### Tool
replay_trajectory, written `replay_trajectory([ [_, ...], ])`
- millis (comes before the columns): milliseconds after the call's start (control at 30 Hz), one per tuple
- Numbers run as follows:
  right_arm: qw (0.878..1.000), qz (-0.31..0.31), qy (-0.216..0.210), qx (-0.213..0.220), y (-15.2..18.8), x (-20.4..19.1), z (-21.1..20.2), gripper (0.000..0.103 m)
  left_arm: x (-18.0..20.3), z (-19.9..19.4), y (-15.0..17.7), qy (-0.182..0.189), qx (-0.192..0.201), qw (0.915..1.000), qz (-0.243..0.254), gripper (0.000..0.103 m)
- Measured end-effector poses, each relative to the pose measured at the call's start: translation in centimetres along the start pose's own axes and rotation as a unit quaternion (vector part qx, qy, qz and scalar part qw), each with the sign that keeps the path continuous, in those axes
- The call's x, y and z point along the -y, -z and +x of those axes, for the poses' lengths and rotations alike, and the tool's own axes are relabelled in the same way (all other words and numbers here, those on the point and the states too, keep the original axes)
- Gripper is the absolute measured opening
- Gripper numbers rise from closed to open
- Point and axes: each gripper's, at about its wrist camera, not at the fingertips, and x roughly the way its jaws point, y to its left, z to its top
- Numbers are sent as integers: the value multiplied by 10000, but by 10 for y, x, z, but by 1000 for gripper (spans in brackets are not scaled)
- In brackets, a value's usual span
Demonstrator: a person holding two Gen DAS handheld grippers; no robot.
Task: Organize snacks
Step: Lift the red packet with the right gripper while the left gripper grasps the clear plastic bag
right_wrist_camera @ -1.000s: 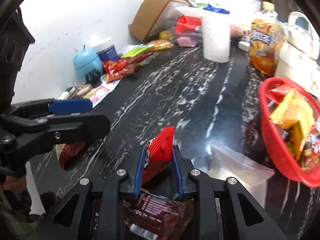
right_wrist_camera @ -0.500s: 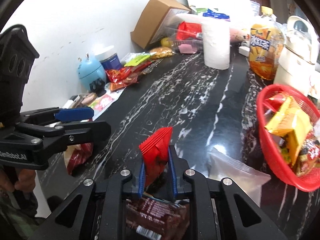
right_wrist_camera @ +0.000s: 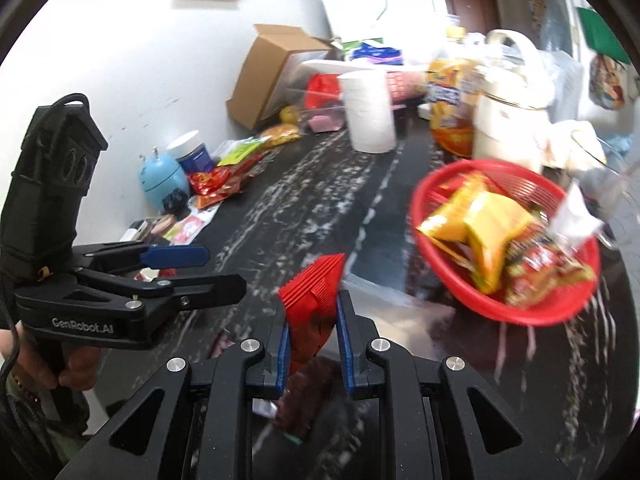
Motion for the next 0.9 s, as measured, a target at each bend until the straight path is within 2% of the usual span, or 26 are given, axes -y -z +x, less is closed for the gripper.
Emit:
replay_trajectory([
  [267, 9993, 330, 138, 102, 15, 31, -20, 20, 36, 18, -1, 41, -197, 9988, 440, 73],
  [500, 9979, 540, 249, 245, 26, 55, -41, 20, 60, 39, -5, 321, -399, 9972, 541, 73],
  [633, 9972, 656, 230, 257, 32, 66, -47, 20, 67, 51, -9, 459, -542, 9967, 389, 73],
  [700, 9971, 674, 245, 252, 35, 70, -50, 20, 71, 57, -11, 430, -569, 9967, 377, 73],
  [767, 9970, 678, 291, 250, 37, 74, -52, 20, 76, 63, -14, 219, -599, 9971, 426, 73],
  [900, 9969, 661, 347, 264, 42, 81, -57, 20, 82, 71, -22, 155, -601, 9972, 412, 73],
])
